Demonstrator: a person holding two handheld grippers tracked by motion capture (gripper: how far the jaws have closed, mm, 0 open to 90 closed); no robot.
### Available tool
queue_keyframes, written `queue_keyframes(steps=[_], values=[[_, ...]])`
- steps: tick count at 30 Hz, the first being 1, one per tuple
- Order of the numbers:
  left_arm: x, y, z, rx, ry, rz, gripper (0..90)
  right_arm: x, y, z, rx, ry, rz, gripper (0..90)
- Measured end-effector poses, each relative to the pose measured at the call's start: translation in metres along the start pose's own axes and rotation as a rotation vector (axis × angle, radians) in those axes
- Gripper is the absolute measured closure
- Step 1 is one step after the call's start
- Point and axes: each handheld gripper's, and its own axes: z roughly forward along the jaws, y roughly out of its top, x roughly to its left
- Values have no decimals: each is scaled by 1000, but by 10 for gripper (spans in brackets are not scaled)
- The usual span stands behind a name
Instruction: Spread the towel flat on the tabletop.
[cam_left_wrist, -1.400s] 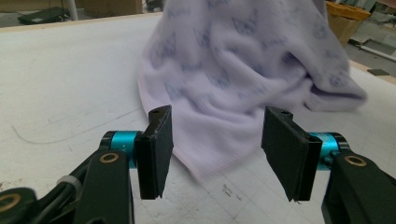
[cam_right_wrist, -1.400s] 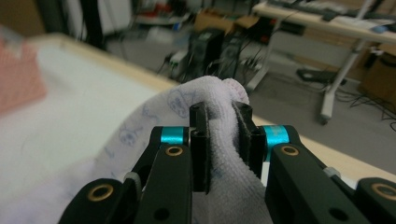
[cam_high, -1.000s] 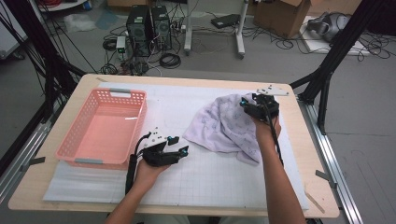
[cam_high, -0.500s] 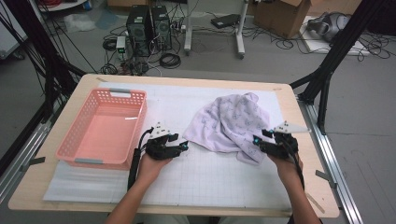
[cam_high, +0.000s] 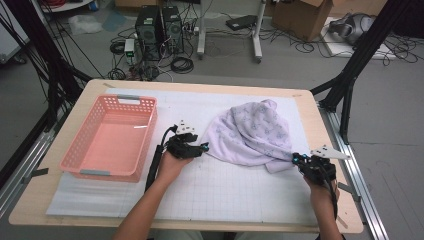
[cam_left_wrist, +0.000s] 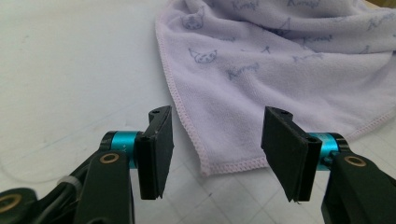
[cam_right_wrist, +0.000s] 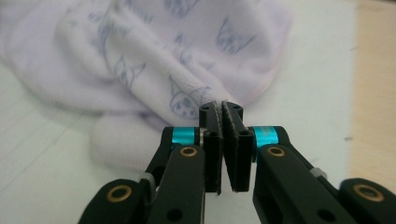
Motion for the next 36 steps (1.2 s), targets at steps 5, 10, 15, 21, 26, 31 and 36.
queue_keyframes(steps=[5,10,15,21,26,31,36], values=[[-11,-1,13,85,19,98,464,6,-4,-3,-7,21,-3,676],[-18,-1,13,81,-14,154,817,29,-8,7,29,258,-37,608],[-6,-3,2,58,-44,64,868,44,-8,17,33,247,-88,576],[-1,-7,-20,-26,-103,16,870,46,-2,9,-40,357,-68,579],[-6,-11,-33,-40,-121,35,871,66,-8,33,102,298,-175,596],[-15,-20,-54,-83,-148,54,870,65,-10,38,141,239,-180,721],[-19,-34,-72,-106,-161,45,870,53,-17,26,149,320,-144,857]])
